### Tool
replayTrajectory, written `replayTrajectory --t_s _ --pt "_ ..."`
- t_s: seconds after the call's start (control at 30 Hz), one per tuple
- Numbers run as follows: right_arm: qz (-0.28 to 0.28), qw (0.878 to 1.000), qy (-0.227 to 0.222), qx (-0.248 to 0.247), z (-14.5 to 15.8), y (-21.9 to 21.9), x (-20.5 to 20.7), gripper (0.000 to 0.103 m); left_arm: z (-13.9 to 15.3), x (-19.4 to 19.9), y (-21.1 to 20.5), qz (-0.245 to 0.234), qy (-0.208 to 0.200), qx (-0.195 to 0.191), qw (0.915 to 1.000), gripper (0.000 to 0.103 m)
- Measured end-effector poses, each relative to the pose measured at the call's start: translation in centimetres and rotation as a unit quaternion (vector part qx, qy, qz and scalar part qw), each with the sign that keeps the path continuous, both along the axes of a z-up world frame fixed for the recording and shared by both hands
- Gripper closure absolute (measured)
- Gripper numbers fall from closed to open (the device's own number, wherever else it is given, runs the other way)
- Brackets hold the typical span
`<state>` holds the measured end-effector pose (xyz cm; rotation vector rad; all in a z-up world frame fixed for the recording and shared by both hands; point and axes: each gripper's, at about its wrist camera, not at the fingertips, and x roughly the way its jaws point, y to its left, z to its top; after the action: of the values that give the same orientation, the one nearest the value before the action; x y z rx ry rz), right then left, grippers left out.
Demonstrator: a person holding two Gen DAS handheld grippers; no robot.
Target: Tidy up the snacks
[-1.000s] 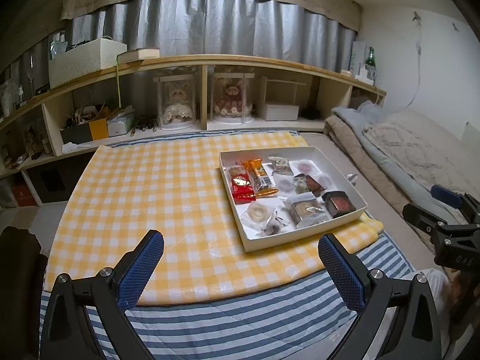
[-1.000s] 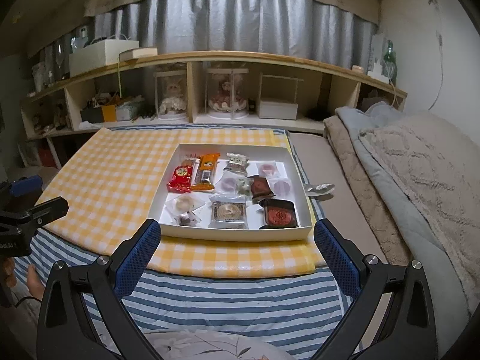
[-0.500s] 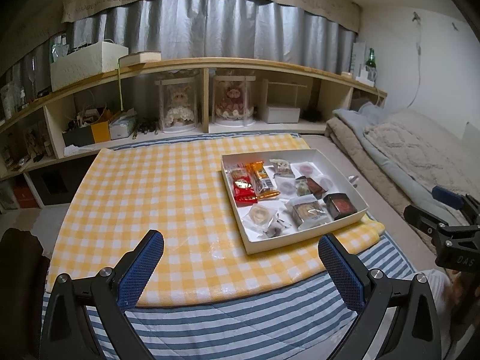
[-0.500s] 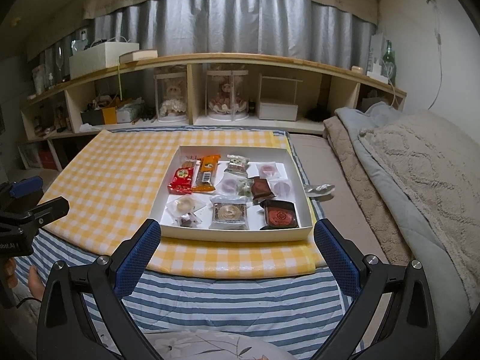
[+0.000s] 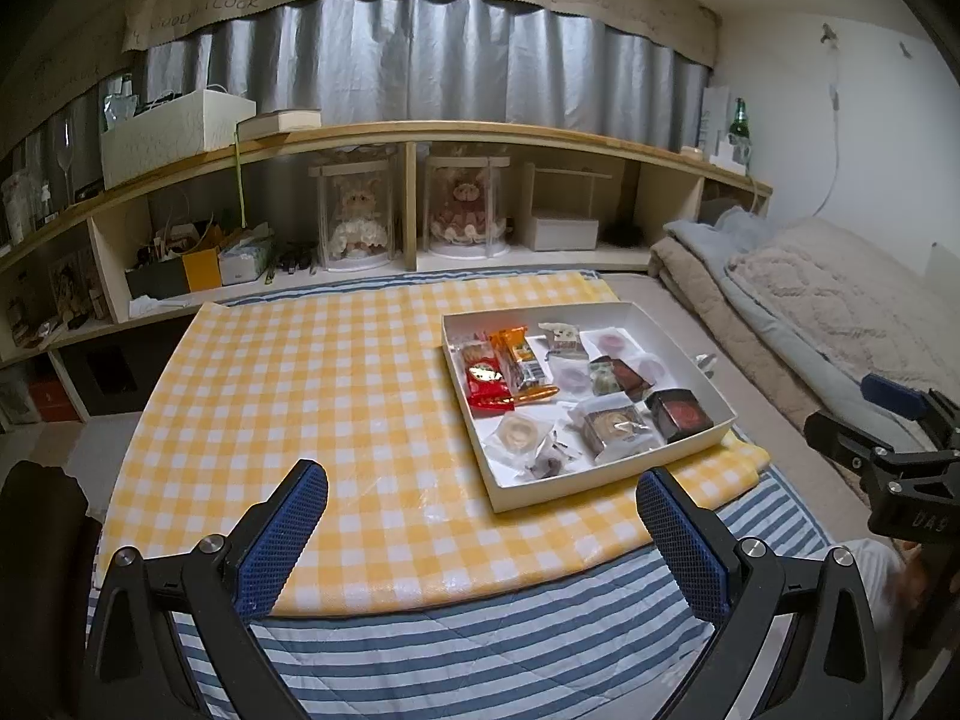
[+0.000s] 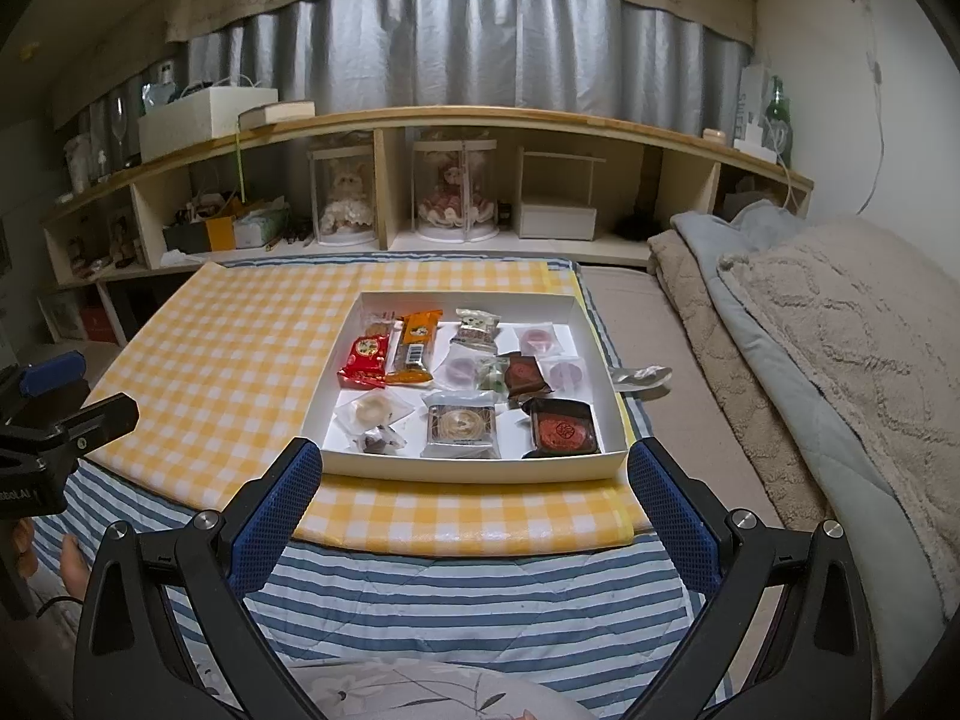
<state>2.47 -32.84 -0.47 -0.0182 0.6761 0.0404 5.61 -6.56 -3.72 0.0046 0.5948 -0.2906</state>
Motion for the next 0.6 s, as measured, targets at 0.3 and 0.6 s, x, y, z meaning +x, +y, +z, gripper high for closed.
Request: replayTrajectory --t_s 0.3,0.6 --pt "-0.001 1.000 0.000 0.000 0.01 0.12 -0.07 0.000 0.03 -0.06 -0.09 0.000 0.000 0.000 1.0000 0.000" --pt "0.000 1.000 0.000 0.000 0.01 0.09 -0.06 0.000 0.04 -0.20 -0.38 0.001 0.000 0.000 1.0000 0.000"
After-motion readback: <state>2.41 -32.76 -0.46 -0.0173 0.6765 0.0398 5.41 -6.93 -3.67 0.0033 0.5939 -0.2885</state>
